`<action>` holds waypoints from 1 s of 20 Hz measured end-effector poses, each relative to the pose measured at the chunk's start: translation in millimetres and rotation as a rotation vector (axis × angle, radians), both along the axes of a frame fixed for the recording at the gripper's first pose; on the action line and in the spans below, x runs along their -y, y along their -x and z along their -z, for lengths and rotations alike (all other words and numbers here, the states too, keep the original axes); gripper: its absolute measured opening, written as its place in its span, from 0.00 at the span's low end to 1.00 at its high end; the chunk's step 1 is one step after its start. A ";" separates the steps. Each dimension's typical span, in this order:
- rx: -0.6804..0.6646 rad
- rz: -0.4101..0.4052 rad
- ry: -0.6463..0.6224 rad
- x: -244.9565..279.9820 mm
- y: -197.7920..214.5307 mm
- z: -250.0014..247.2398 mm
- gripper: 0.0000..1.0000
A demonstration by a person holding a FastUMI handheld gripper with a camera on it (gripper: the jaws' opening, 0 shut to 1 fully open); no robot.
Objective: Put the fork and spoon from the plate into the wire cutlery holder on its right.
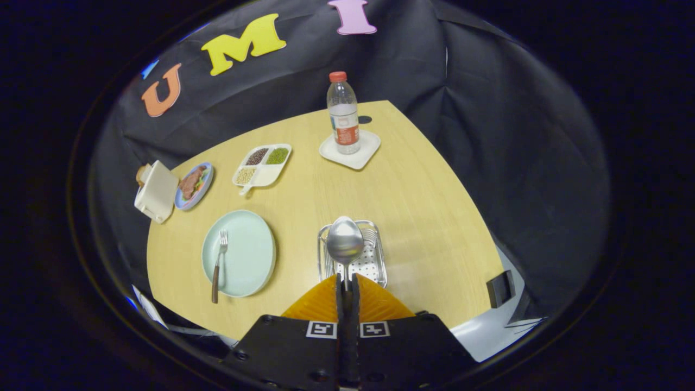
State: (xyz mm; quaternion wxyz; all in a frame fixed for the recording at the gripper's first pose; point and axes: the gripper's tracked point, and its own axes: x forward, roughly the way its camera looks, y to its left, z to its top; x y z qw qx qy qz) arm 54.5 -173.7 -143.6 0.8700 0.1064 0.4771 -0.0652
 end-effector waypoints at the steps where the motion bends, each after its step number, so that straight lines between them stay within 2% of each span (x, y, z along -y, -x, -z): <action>1: -0.005 -0.001 0.006 -0.2 0.0 3.4 0.01; 6: 0.007 -0.006 0.069 6.0 4.6 -0.4 0.01; 12: 0.005 -0.015 0.066 3.3 5.4 2.7 0.01; 14: 0.018 -0.014 0.076 6.5 2.9 0.5 0.05; 16: 0.051 -0.011 0.093 8.0 -1.5 -4.0 0.10; 17: 0.061 -0.016 0.100 7.8 -3.0 -4.7 0.31; 20: 0.090 -0.047 0.128 1.5 -4.7 -13.7 0.40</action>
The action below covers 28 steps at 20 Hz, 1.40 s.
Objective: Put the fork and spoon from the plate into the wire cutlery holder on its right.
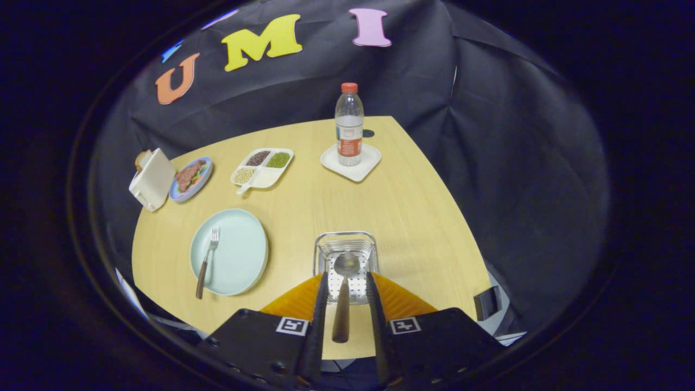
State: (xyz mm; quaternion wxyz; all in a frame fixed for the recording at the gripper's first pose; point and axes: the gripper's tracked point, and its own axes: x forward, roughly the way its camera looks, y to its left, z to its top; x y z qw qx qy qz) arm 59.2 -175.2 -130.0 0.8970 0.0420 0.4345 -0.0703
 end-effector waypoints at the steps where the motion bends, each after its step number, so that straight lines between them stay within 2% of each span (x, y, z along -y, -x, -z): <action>1: 0.012 -0.008 0.020 -0.7 -0.8 -2.6 0.48; 5: 0.072 -0.040 0.061 -18.8 -6.2 -18.7 0.79; 8: 0.084 -0.074 0.033 -45.3 -8.8 -24.2 0.94; 14: 0.076 -0.136 0.047 -102.7 -17.7 -28.4 0.96; 19: 0.006 -0.225 0.008 -167.3 -24.6 1.3 0.96; 28: -0.093 -0.286 -0.058 -247.0 -49.0 55.1 0.95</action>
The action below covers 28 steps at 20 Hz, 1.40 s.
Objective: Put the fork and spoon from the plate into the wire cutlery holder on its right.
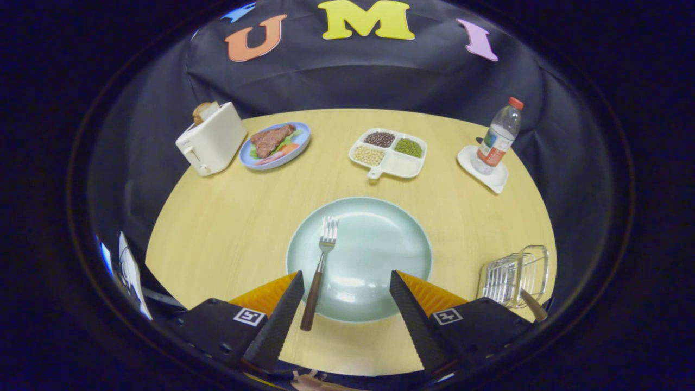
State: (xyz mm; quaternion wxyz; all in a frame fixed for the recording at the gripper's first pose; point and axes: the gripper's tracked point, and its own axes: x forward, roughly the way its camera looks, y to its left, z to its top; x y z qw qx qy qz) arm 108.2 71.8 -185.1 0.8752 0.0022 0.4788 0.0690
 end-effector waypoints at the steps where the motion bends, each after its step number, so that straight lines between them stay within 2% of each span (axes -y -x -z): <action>1: -0.020 0.002 -0.002 -4.6 -1.5 8.4 0.94; 6: -0.061 0.028 -0.014 -17.3 -15.7 31.9 0.92; 9: -0.096 0.033 -0.021 -24.8 -16.3 44.7 0.82; 10: -0.099 0.039 -0.015 -25.4 -18.2 48.8 0.82; 14: -0.138 0.070 -0.019 -32.6 -18.9 65.9 0.67; 17: -0.164 0.089 -0.021 -35.2 -18.0 73.3 0.43; 19: -0.176 0.110 -0.015 -33.8 -18.0 76.5 0.22; 20: -0.187 0.125 -0.017 -33.7 -18.4 82.6 0.17; 21: -0.200 0.134 -0.033 -36.1 -14.7 75.4 0.08; 25: -0.208 0.120 -0.056 -34.9 -13.8 74.0 0.01; 28: -0.182 0.130 -0.072 -26.6 -10.1 53.6 0.01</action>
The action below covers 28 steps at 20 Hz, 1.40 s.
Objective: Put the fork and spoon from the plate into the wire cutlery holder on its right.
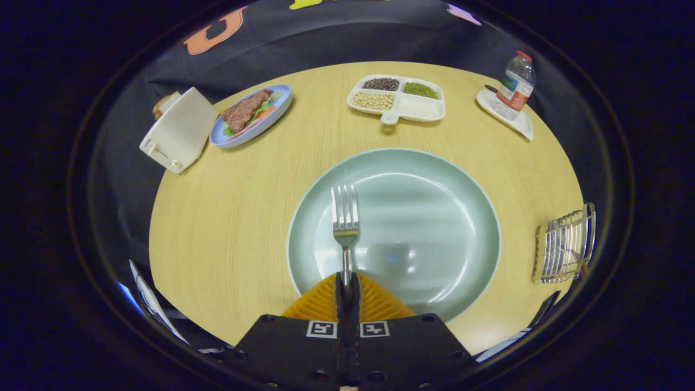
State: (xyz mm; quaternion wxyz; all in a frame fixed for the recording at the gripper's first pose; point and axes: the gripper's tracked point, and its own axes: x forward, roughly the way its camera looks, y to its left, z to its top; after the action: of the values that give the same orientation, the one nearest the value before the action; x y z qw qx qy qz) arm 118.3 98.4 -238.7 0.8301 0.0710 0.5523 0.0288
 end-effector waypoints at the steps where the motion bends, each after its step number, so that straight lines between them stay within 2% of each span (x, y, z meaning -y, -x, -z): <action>1: 0.015 -0.002 0.000 4.1 0.3 -7.0 0.01; 15: 0.151 0.089 0.018 135.6 49.7 -98.9 0.01; 23: 0.172 0.183 0.010 211.5 73.3 -107.4 0.00; 28: 0.160 0.186 -0.001 228.9 90.0 -101.6 0.00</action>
State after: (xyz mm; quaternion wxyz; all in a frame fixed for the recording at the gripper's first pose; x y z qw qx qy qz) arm 28.3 -130.5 -137.1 0.8707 0.1198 0.4751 -0.0423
